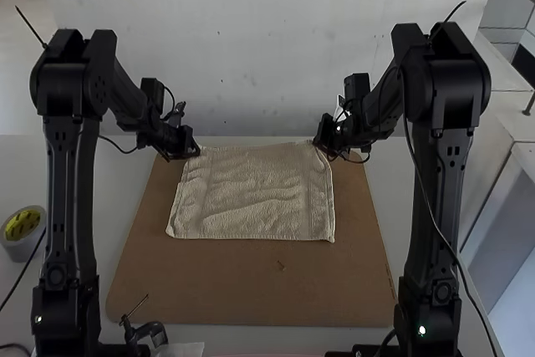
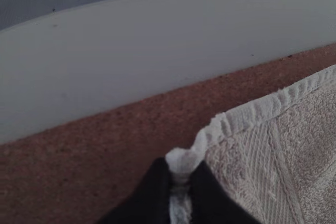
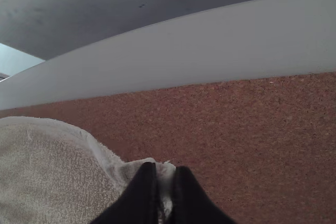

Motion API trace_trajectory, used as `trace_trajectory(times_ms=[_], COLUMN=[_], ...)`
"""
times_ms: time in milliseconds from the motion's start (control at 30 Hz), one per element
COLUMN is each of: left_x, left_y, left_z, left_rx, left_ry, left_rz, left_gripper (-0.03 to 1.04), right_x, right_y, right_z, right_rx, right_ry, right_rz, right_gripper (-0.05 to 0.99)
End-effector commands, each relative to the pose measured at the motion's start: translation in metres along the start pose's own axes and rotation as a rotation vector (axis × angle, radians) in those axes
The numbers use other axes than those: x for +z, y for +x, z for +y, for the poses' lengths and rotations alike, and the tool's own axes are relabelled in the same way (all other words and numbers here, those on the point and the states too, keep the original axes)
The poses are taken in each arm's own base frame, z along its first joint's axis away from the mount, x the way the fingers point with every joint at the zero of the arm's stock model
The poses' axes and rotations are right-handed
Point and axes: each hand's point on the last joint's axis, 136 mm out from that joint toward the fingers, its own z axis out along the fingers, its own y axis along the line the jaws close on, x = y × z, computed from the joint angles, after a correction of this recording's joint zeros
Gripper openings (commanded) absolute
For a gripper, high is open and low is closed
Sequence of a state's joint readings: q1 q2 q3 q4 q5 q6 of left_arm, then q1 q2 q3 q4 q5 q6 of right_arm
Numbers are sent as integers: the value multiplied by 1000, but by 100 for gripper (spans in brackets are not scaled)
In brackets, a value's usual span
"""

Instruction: Fold the towel.

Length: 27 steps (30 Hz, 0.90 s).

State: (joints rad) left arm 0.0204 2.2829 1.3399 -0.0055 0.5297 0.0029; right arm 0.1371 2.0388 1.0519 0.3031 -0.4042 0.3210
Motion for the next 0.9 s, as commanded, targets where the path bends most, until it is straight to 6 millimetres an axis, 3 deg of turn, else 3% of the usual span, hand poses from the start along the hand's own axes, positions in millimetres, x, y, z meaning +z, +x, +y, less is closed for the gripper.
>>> trace_trajectory(times_ms=[0,200,433,533,867], left_x=[-16,-25,-59,-72,-106], left_y=[-19,-20,-33,-31,2], left_z=[6,15,-10,-24,-39], left_rx=[-5,-18,18,32,-6], left_ry=[-46,-80,-79,-74,-79], left_rz=[-46,-54,-98,-105,-53], left_gripper=[2,2,2,2,2], right_x=[-16,-24,-44,-54,-96], right_y=[-15,-25,-24,-14,7], right_z=[14,10,17,18,20], right_rx=[-24,-24,-28,-24,-31], right_ry=[-24,-13,-18,-7,19], right_rz=[-47,-78,-89,-63,-27], right_gripper=[2,2,2,2,2])
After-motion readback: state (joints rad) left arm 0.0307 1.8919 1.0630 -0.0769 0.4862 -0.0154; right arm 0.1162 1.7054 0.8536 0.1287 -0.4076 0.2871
